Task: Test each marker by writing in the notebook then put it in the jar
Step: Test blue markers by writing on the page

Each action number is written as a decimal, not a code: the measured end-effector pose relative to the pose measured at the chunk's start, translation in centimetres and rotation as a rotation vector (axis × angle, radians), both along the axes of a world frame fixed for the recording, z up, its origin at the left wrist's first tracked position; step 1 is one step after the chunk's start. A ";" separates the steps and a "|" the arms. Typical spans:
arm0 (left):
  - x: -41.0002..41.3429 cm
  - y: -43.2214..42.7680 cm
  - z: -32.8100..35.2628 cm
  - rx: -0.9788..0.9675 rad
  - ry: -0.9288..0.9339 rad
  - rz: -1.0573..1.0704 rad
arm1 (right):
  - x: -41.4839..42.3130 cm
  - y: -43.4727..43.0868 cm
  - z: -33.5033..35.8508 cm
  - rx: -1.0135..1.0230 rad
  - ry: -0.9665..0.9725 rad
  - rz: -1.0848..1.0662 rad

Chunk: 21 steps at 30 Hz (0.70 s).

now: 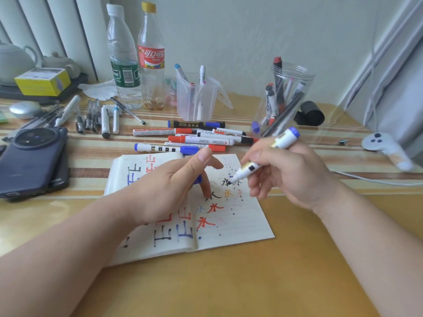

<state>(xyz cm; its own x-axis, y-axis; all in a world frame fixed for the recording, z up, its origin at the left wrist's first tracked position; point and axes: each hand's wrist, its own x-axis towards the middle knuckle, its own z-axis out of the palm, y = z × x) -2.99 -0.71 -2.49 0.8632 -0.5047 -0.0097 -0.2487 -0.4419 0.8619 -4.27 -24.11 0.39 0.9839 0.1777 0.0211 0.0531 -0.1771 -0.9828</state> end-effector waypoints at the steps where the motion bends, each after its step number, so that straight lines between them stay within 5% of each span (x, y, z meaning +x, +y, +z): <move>1: -0.1 -0.1 0.1 0.009 0.006 0.002 | -0.8 -0.2 -0.6 0.021 0.054 0.018; 5: -0.3 -0.5 0.4 0.065 -0.018 0.028 | -2.7 -0.6 -3.0 0.087 0.188 0.046; 21: 0.0 -0.6 0.1 0.100 -0.025 0.041 | -3.5 -0.5 -3.6 -0.222 0.019 0.022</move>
<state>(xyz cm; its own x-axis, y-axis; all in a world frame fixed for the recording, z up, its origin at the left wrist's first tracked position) -2.96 -1.35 -2.43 0.8838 -0.4664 -0.0367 -0.2494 -0.5361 0.8065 -7.73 -24.60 -3.21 0.9796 0.1969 -0.0392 0.0412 -0.3883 -0.9206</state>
